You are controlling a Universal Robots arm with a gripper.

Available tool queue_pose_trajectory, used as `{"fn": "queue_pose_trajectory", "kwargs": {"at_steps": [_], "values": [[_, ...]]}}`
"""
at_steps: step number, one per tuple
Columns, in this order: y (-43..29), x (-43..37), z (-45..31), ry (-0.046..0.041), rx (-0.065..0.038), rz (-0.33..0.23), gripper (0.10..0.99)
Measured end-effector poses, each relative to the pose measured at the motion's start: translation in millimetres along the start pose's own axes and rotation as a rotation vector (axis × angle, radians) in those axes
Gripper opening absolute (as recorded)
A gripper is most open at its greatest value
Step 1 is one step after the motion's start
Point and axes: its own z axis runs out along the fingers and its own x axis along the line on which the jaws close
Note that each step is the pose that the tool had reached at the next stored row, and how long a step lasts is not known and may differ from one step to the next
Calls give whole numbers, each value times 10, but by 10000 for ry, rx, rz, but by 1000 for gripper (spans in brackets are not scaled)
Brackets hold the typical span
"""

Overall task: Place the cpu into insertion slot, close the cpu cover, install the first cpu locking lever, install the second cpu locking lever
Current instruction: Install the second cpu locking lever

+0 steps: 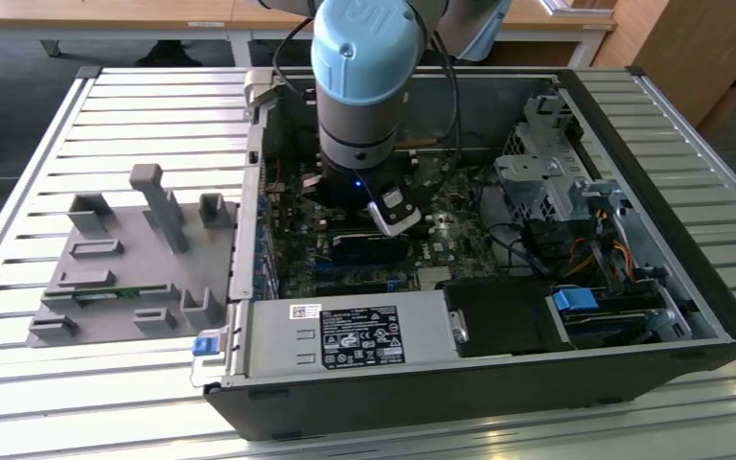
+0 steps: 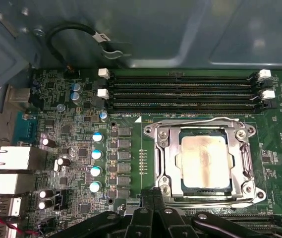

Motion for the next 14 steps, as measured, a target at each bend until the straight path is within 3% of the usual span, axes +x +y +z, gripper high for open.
{"fn": "queue_pose_trajectory", "kwargs": {"at_steps": [8, 14], "values": [[0, 3, -18, -1, -1, 2, 114], [-7, 4, 16, 2, -2, 2, 114]]}}
